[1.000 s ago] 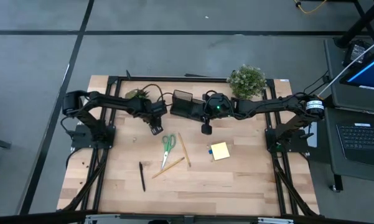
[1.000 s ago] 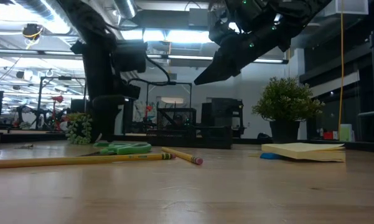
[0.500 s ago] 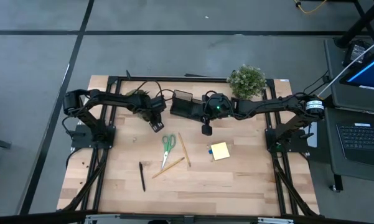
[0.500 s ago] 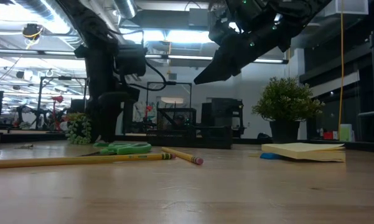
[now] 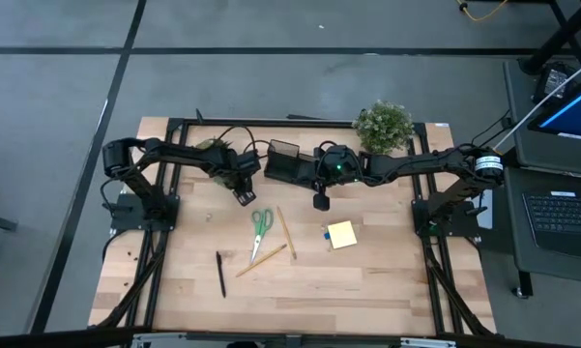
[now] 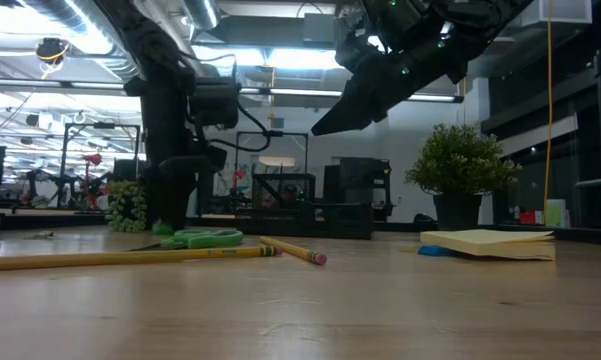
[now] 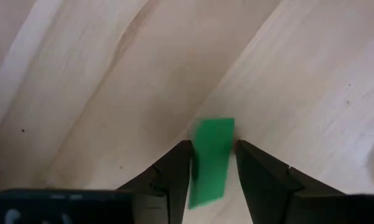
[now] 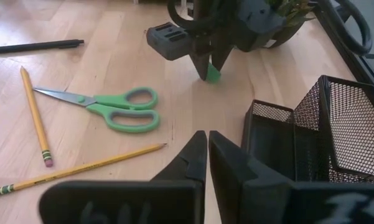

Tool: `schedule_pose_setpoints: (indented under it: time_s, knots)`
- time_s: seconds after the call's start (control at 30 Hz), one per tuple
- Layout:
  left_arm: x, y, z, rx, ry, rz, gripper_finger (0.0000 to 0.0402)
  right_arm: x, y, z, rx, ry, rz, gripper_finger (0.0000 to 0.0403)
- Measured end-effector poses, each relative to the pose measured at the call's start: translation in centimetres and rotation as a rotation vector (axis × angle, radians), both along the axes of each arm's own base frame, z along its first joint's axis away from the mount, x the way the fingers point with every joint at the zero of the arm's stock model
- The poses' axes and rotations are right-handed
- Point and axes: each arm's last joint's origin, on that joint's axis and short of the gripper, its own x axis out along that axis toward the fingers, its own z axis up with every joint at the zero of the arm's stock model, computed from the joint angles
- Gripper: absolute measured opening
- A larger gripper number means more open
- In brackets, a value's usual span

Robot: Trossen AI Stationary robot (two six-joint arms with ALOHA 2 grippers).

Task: Pick and place office supplies into organizer
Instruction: Put the green eraser into the desk organizer

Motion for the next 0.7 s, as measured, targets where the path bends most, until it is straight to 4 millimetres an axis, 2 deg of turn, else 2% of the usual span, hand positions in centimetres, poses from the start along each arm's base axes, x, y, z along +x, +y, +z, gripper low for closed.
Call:
schedule_pose_setpoints:
  time_s: [0.43, 0.7]
  knots:
    - [-0.19, -0.09, 0.06, -0.005, 0.003, -0.004, 0.0125, 0.00, 0.00, 0.00, 0.000, 0.000, 0.001, 0.0021]
    - [-0.24, -0.08, 0.04, 0.000, 0.009, -0.038, 0.0099, 0.00, 0.00, 0.00, 0.000, 0.000, 0.001, 0.0021]
